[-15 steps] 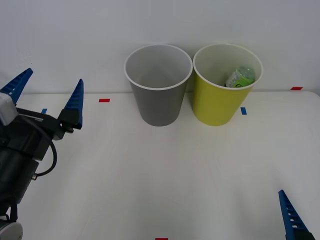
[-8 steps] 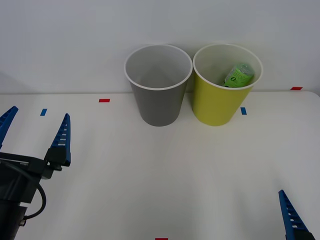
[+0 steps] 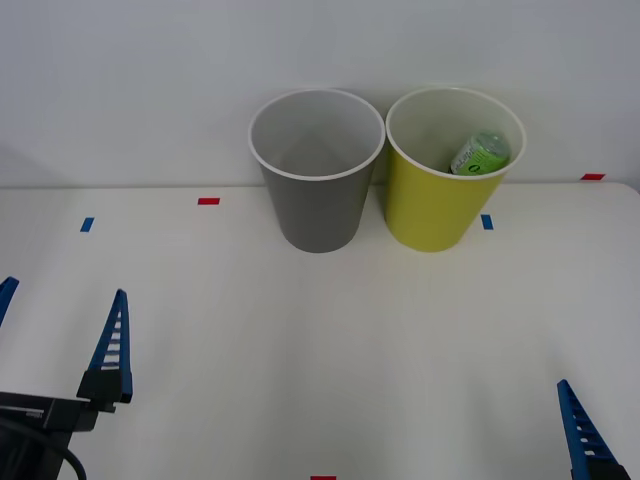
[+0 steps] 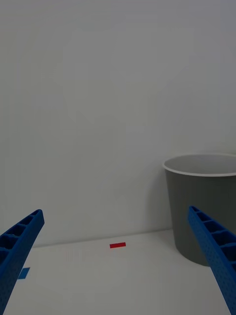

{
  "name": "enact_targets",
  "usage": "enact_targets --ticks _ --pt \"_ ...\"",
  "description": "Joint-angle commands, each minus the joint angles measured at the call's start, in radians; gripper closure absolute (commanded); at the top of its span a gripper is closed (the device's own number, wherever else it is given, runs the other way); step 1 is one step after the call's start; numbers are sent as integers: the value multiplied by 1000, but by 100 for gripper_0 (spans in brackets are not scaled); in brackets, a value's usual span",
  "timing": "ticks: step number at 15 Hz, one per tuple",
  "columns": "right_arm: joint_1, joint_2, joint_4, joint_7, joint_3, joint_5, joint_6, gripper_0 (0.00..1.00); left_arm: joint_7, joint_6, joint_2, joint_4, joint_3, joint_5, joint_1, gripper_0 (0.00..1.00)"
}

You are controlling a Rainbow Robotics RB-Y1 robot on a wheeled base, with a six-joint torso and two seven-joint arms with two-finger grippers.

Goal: Put cans in the gray bin and PET bottles in the light green bin.

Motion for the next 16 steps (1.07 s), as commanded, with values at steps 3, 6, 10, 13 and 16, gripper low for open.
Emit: enact_targets --ticks 3,6,10,13,16 --pt "0 0 0 0 0 0 0 0 -2 -57 -2 21 -26 -77 202 0" --pt "0 0 0 0 0 0 0 0 -11 -57 -2 19 -28 -94 284 0" --pt "0 0 0 0 0 0 0 0 -25 -68 -7 18 -43 -113 380 0" --pt "0 0 0 0 0 0 0 0 -25 -106 -23 19 -68 -122 434 0" --pt "0 0 0 0 0 0 0 0 -25 -134 -22 59 -78 -139 454 0"
